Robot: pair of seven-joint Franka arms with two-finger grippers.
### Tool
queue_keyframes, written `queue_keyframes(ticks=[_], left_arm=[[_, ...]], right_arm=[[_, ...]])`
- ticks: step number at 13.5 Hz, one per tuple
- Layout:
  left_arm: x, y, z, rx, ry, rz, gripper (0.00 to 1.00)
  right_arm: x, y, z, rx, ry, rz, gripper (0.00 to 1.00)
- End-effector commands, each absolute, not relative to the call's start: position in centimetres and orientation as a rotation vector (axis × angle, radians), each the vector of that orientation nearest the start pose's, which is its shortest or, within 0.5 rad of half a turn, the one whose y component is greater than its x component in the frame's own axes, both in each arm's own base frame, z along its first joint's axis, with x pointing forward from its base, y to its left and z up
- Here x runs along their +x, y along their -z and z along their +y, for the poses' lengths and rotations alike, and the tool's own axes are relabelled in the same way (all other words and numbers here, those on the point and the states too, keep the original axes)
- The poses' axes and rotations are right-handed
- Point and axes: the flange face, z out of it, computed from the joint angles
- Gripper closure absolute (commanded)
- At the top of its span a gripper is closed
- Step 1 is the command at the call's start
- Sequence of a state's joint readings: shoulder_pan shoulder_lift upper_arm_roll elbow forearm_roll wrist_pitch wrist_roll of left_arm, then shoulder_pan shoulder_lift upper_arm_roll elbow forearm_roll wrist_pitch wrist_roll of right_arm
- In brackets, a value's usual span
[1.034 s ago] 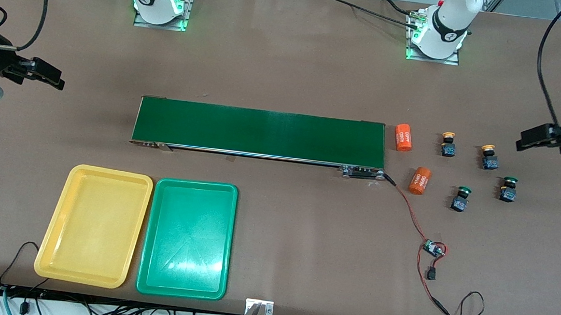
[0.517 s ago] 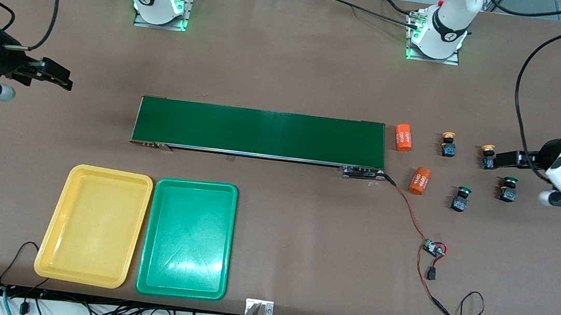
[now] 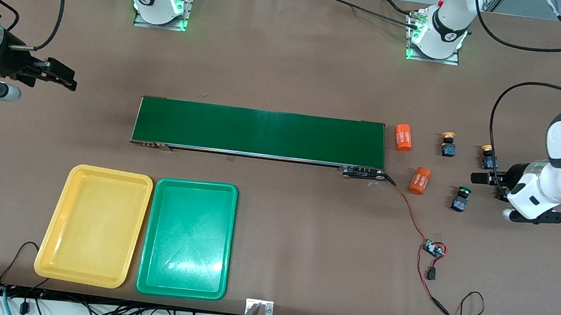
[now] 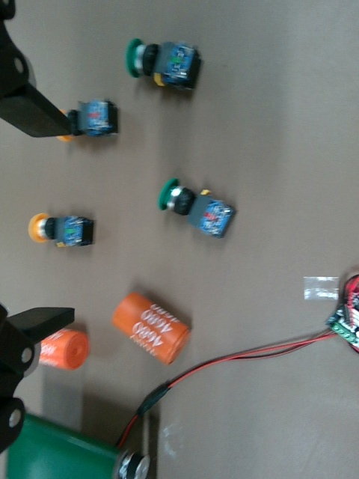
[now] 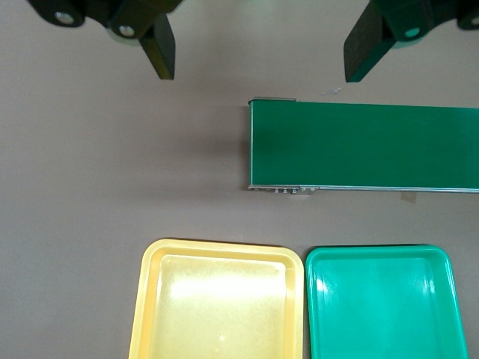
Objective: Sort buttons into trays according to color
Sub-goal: 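Lower the left gripper onto a green-based push button and grasp it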
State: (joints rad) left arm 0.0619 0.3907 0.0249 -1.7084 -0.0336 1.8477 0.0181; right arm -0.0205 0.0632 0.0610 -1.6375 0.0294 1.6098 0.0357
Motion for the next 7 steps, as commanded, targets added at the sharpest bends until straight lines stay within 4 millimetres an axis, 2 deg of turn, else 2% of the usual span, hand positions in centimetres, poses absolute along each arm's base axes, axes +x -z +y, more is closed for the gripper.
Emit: queue_keyframes(ticks=[1,4,7], left_arm=[[63.4,-32.0,5.6,-3.132,-0.307,0.021,0.00],[64.8,-27.8,5.5,-3.132,-0.254,0.121,0.00],[65.1,-23.0,5.5,-3.128,-0.259,0.350,0.00]], right_arm=[[56.8,-56.3,2.5,-3.107,-0.128,0.014,0.00],[56.8,-56.3,2.4,-3.107,-0.126,0.016,0.00],[56.9,-56.2,2.4,-3.110,-0.124,0.014,0.00]])
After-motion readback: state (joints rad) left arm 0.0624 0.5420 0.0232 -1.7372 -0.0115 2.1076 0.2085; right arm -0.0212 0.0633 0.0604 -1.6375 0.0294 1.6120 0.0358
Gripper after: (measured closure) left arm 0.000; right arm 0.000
